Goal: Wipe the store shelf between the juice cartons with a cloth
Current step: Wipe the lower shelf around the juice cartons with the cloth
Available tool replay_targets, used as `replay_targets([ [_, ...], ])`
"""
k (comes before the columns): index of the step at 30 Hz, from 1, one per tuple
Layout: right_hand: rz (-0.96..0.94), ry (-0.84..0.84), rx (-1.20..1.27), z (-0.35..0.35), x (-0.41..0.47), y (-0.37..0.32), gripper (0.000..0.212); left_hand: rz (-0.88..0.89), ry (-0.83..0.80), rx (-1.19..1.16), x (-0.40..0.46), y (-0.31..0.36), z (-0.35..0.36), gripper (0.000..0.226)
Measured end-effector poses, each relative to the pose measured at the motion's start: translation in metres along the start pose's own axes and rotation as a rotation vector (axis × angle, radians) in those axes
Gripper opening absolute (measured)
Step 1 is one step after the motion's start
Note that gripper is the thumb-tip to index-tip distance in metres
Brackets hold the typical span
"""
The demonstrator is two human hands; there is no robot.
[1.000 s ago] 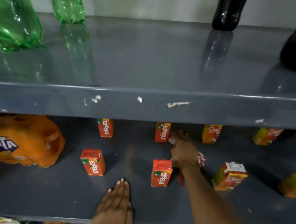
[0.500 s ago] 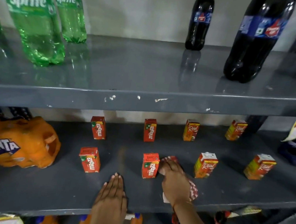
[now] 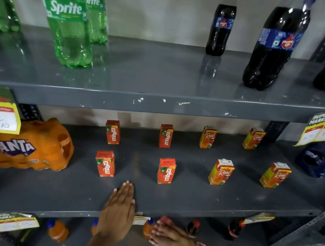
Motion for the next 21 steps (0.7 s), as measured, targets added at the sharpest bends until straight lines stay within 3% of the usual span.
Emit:
replay_targets([
  [2,0.06,0.026,0.1,-0.003,0.009,-0.003,0.07,-0.037,-0.011,0.027,-0.008,-0.018,-0.008,0.062],
  [4,0.077,0.066,0.141,-0.012,0.025,-0.018,0.076,-0.044,-0.004,0.047,-0.014,-0.038,-0.013,0.069],
  [7,0.076,0.255,0.151,-0.027,0.05,-0.039,0.083,-0.126,0.023,0.052,-0.017,-0.072,-0.024,0.063],
  [11,0.144,0.384,0.224,-0.021,0.1,-0.052,0.078,-0.236,0.068,0.086,-0.014,-0.114,-0.038,0.063],
  [16,0.296,0.589,0.294,-0.028,0.179,-0.034,0.07,-0.228,0.045,0.103,-0.006,-0.131,-0.044,0.069],
  [21,0.347,0.58,0.239,-0.021,0.262,-0.001,0.063,-0.288,-0.018,0.096,-0.001,-0.134,-0.046,0.06],
])
Point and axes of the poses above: each hand's wrist, its own x-axis towards the middle knuckle, its own z-axis out of the palm, y = z × x, the point moved 8 cm from there along x, towards the middle knuckle, and after that the axes turned 9 degrees about y, right-handed, at the moved point
